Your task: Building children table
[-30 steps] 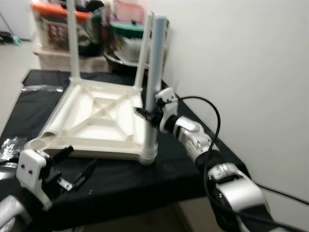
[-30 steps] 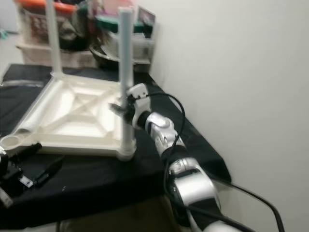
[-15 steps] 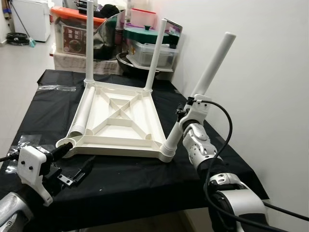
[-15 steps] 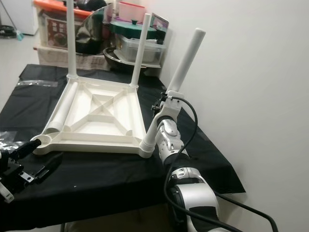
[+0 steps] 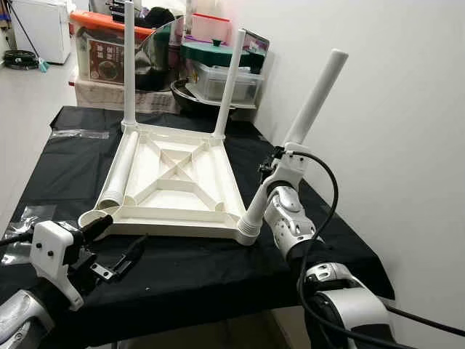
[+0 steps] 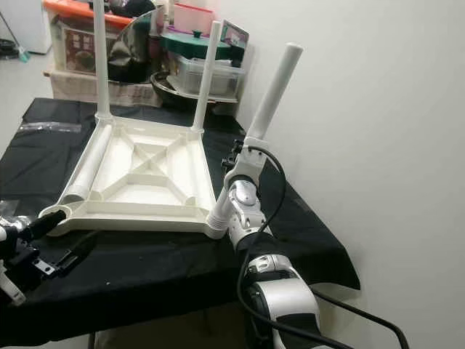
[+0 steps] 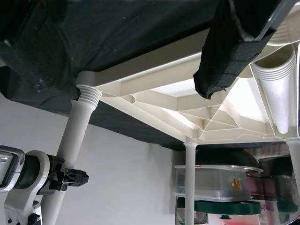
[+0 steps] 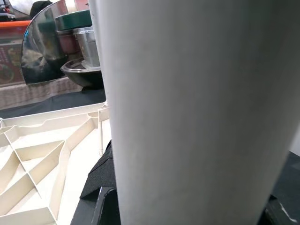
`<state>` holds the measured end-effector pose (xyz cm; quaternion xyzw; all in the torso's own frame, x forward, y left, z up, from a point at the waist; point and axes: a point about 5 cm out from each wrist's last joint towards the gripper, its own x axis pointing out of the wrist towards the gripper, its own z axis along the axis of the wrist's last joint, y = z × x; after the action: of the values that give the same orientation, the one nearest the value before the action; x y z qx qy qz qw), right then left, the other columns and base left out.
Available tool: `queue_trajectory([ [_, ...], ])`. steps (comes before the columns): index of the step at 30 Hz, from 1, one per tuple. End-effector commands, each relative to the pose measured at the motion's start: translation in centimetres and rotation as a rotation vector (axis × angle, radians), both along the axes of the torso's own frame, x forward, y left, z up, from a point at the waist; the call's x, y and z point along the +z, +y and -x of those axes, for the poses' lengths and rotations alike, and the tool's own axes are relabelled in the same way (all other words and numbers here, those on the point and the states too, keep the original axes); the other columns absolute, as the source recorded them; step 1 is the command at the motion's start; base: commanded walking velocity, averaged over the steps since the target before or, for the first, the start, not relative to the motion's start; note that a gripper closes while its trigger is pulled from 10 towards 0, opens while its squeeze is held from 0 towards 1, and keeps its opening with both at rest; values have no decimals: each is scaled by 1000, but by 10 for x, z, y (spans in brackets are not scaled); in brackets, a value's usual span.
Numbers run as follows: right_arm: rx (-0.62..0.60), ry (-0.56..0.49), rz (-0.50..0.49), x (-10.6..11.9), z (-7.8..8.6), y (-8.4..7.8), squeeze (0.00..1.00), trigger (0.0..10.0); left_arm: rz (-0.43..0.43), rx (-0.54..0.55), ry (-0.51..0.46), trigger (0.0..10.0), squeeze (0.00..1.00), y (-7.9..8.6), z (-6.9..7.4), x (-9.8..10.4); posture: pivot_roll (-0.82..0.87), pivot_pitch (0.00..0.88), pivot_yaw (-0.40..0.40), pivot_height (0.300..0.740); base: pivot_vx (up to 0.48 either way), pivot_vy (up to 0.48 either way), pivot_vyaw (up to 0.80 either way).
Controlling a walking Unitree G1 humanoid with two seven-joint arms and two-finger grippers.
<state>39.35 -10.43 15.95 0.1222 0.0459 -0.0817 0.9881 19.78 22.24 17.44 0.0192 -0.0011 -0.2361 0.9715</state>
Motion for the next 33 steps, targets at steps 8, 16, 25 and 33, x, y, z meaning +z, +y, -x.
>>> queue_trajectory([
  [8, 4, 338, 95, -66, 23, 1, 0, 10000, 2, -20, 1, 10000, 0, -6, -4, -2, 149, 0, -181, 740, 0, 0, 0],
  [16, 44, 280, 114, -55, 20, 9, 0, 10000, 0, -19, 2, 10000, 0, -6, -5, -3, 144, 0, -180, 740, 0, 0, 0],
  [25, 51, 245, 121, -45, 17, 11, 0, 10000, 0, -25, 3, 10000, 0, -6, -6, -3, 138, 0, -177, 740, 0, 0, 0],
  [33, 54, 202, 118, -32, 14, 12, 0, 10000, 0, -26, 2, 10000, 0, -6, -7, -3, 138, 0, -178, 740, 0, 0, 0],
])
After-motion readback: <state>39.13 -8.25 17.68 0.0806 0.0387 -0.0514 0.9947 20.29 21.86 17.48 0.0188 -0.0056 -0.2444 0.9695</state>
